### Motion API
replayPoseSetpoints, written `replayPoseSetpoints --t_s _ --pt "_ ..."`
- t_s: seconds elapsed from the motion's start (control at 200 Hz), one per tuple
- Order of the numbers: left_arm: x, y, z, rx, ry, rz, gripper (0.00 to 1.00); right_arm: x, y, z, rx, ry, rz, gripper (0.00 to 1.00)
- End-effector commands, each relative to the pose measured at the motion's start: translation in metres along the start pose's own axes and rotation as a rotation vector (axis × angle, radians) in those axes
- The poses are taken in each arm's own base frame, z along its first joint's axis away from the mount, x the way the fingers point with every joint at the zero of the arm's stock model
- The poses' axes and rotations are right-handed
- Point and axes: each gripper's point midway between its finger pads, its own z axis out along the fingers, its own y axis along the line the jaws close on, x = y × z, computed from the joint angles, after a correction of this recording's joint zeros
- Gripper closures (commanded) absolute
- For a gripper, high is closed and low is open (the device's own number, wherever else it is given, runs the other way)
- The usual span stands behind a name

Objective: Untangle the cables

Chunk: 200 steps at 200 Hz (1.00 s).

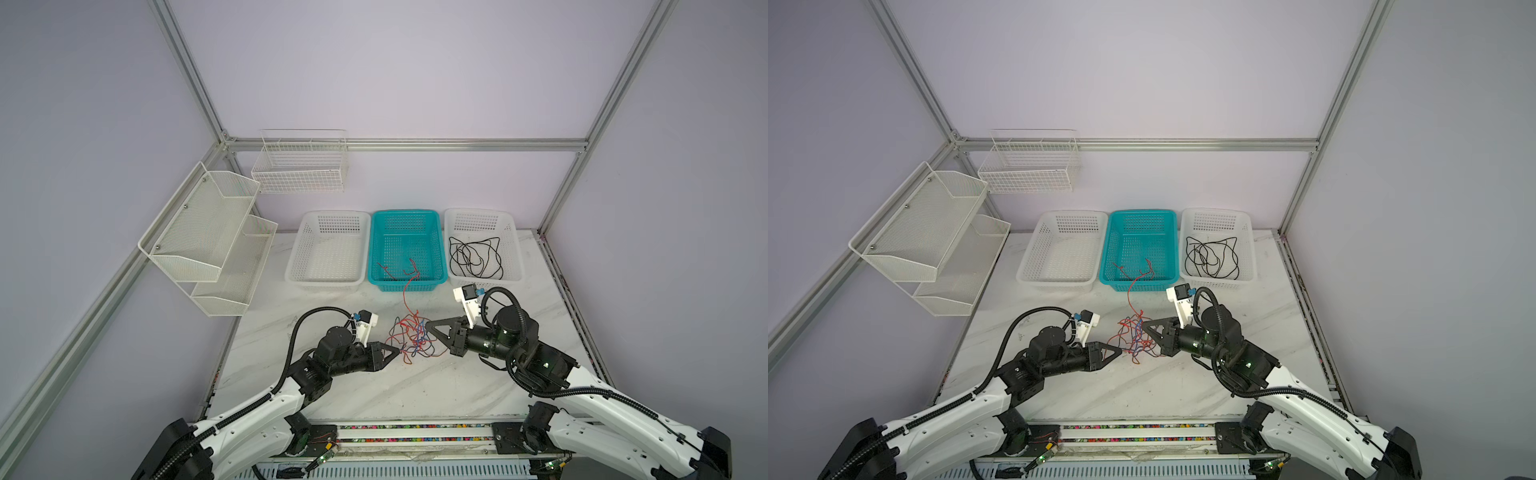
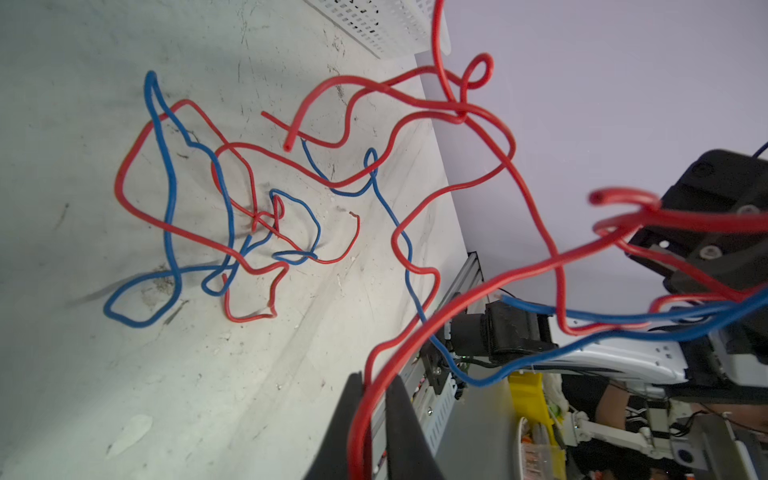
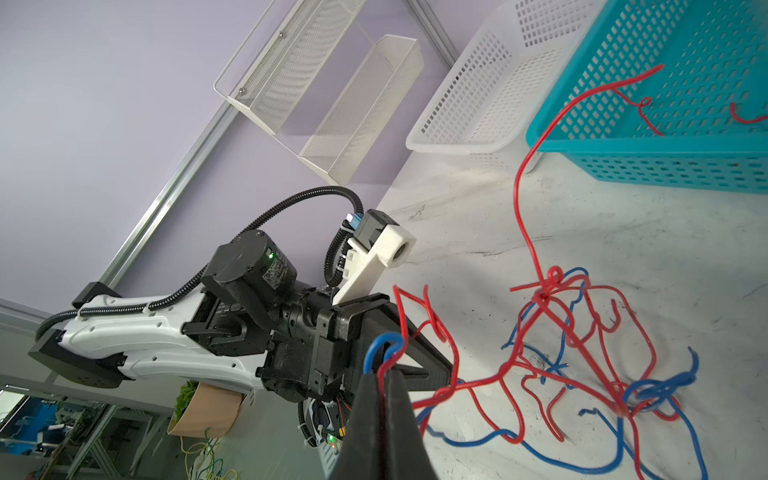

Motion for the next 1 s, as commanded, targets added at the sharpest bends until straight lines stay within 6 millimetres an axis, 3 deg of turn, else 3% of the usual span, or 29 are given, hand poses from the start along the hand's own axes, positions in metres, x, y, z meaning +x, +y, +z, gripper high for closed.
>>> replayPoseSetpoints --t_s 0.0,0.21,0.455,0.565,0.675,0.995 --pt "-0.010 -0.015 -0.010 0.013 -0.033 0.053 1.00 -0.014 -0.015 -0.008 0.078 -0.097 0.032 1.00" --pt "-0.008 -0.018 -0.027 -0.008 -0.048 0.074 1.00 -0.007 -0.055 -0.005 0.198 -0.119 0.120 1.00" --pt "0.005 -0.043 -0.036 0.107 0.027 0.102 1.00 -0.010 -0.074 0.002 0.228 -0.113 0.121 1.00" --pt "0.012 -0.054 -0.035 0.163 0.076 0.101 1.00 -0.008 -0.077 0.012 0.210 -0.090 0.095 1.00" --pt "0.011 -0.060 -0.031 0.191 0.095 0.098 1.00 -0.004 -0.067 0.023 0.119 -0.068 0.060 1.00" --pt "0.007 -0.069 -0.020 0.223 0.120 0.110 1.00 0.002 -0.056 0.036 -0.001 -0.049 -0.007 1.00"
